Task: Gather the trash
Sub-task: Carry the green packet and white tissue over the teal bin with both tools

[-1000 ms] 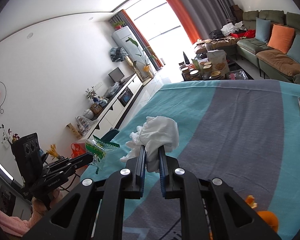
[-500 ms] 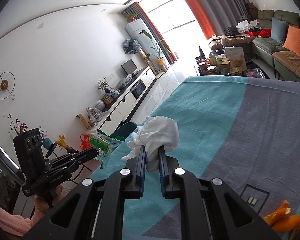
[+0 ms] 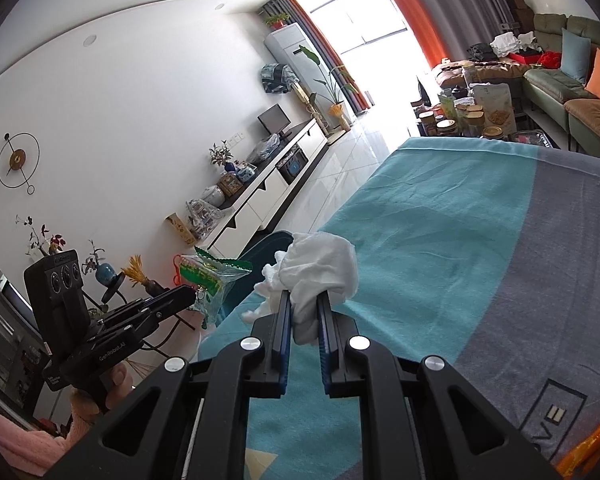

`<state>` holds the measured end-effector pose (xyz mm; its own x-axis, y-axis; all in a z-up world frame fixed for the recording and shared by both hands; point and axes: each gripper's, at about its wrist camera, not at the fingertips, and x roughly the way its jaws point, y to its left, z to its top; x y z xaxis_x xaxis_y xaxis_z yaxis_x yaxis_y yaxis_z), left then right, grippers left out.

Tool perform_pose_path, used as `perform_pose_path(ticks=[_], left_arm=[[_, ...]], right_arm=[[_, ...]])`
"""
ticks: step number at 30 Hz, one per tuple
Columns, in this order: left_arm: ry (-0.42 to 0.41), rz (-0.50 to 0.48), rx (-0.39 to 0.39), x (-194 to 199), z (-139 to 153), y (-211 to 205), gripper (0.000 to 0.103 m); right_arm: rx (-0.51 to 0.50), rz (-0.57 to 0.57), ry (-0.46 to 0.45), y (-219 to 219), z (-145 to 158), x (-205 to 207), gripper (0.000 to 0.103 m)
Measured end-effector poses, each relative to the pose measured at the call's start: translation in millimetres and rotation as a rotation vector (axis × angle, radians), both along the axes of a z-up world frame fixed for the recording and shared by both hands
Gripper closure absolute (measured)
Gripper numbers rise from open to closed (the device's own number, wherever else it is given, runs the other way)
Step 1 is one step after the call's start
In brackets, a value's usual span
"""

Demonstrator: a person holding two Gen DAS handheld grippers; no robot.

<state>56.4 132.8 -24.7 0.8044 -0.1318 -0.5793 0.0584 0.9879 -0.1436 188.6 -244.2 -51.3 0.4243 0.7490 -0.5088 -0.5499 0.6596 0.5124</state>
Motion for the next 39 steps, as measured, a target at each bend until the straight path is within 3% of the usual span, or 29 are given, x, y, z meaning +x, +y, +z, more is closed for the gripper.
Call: perform_pose_path(ticks=[39], left_arm=[[0.021, 0.172, -0.001, -4, -9, 73, 0.094]], right_arm=[[-0.068, 0.166, 0.004, 91, 5, 19, 0.092]])
